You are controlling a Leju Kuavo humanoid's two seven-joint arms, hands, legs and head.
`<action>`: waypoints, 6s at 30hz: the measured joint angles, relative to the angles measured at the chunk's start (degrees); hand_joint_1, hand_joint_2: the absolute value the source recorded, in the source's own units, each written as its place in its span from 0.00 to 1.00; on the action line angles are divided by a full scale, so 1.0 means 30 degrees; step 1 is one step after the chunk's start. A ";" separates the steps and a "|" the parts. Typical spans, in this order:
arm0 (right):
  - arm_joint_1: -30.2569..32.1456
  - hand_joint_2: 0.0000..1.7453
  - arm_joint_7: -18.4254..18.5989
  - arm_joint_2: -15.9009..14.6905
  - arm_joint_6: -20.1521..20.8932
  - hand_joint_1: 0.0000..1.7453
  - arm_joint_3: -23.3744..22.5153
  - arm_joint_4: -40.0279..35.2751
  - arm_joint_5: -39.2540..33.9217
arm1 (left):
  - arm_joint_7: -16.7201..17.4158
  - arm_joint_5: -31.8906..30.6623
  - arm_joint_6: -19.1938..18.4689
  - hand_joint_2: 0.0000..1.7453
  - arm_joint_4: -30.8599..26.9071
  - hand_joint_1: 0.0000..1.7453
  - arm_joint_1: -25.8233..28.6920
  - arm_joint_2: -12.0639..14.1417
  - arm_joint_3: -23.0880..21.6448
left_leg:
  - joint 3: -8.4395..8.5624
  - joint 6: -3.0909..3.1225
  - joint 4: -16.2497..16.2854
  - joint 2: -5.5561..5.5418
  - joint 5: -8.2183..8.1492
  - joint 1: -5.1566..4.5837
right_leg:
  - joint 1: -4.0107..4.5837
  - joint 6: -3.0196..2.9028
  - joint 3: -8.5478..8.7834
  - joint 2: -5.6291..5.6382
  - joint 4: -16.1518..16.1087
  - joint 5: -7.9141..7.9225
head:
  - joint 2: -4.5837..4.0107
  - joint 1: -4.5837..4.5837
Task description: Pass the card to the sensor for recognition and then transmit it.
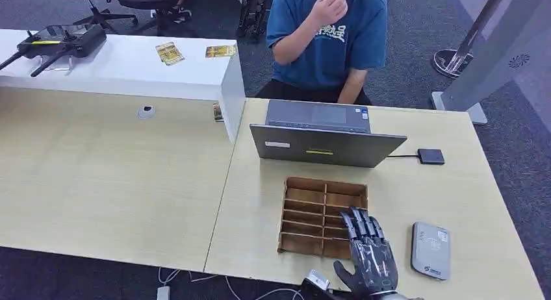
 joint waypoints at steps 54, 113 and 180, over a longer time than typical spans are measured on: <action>0.0234 1.00 -0.0838 -0.0007 -0.3125 1.00 0.0175 -0.0357 0.0663 | 0.0000 0.0349 -0.0001 0.00 0.0000 0.00 -0.0001 0.0000 -0.0518 | 0.0005 0.0000 0.0000 0.0000 0.0000 0.0000 | 0.0001 0.0000 -0.0001 0.0001 0.0000 0.0000 | 0.0000 0.0000; -0.7765 1.00 -0.6354 0.5041 -0.7272 1.00 -0.8458 0.0788 -0.6382 | -0.0197 -0.2179 -0.1231 0.00 0.0000 0.00 -0.0838 0.2105 -0.2966 | 0.0035 -0.0063 -0.0002 -0.0003 0.0112 0.0004 | 0.0002 -0.0064 0.0011 0.0007 0.0061 0.0069 | 0.0000 0.0000; -1.1599 1.00 -0.4052 0.3679 -0.7308 0.00 -0.6535 0.4384 -0.3521 | 0.0182 -0.4969 -0.0911 0.00 0.0000 0.00 -0.1273 0.2207 -0.1742 | 0.0022 -0.0076 -0.0002 0.0005 0.0119 0.0006 | 0.0004 -0.0066 -0.0024 0.0019 0.0061 0.0070 | 0.0000 0.0007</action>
